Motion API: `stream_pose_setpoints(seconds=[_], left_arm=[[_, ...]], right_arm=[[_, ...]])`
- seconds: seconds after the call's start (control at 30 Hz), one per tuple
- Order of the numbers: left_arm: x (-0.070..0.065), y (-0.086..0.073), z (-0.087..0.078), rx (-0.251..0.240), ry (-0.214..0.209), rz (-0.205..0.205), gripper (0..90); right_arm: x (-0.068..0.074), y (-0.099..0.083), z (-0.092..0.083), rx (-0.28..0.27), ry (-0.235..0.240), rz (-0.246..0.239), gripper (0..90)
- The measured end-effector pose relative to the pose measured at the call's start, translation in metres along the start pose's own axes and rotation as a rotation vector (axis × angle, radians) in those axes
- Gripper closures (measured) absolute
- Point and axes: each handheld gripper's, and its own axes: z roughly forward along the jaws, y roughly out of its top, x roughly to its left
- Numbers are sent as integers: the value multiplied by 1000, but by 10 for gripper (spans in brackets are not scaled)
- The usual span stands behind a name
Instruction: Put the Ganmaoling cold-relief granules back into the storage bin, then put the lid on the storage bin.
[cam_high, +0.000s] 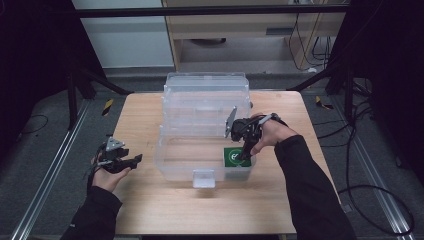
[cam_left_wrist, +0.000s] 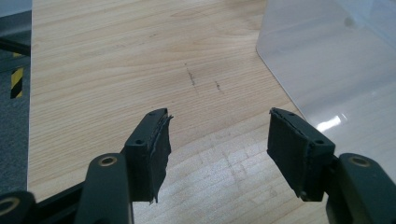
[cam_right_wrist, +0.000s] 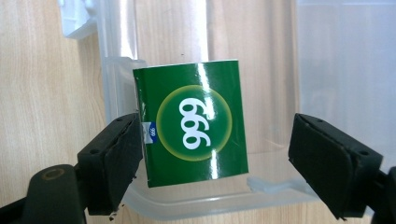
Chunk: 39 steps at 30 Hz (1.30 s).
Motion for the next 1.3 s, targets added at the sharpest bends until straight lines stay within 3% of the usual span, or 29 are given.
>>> stream_pose_setpoints(seconds=[0.17, 0.27, 0.33, 0.47, 0.73, 0.83, 0.93, 1.3], left_arm=[[1, 0, 0, -3, 1, -1, 382], [0, 0, -1, -10, 1, -5, 384], [0, 0, -1, -12, -1, -5, 386], [1, 1, -2, -23, -2, -5, 395], [2, 2, -5, -42, -2, -14, 418], [3, 2, -6, -48, 0, -12, 428], [3, 3, -7, -55, -1, -13, 435], [8, 8, -19, -109, 2, -33, 475]], right_arm=[[3, 1, -10, -14, -28, 50, 214], [8, 0, -16, -44, -38, 64, 241], [10, -2, -18, -82, -22, 103, 257], [18, -5, -21, -110, -47, 96, 282], [33, -10, -21, -183, -30, 141, 301], [38, -10, -19, -200, -45, 133, 299], [42, -8, -15, -243, -31, 144, 299], [53, 4, -1, -251, -10, 99, 316]])
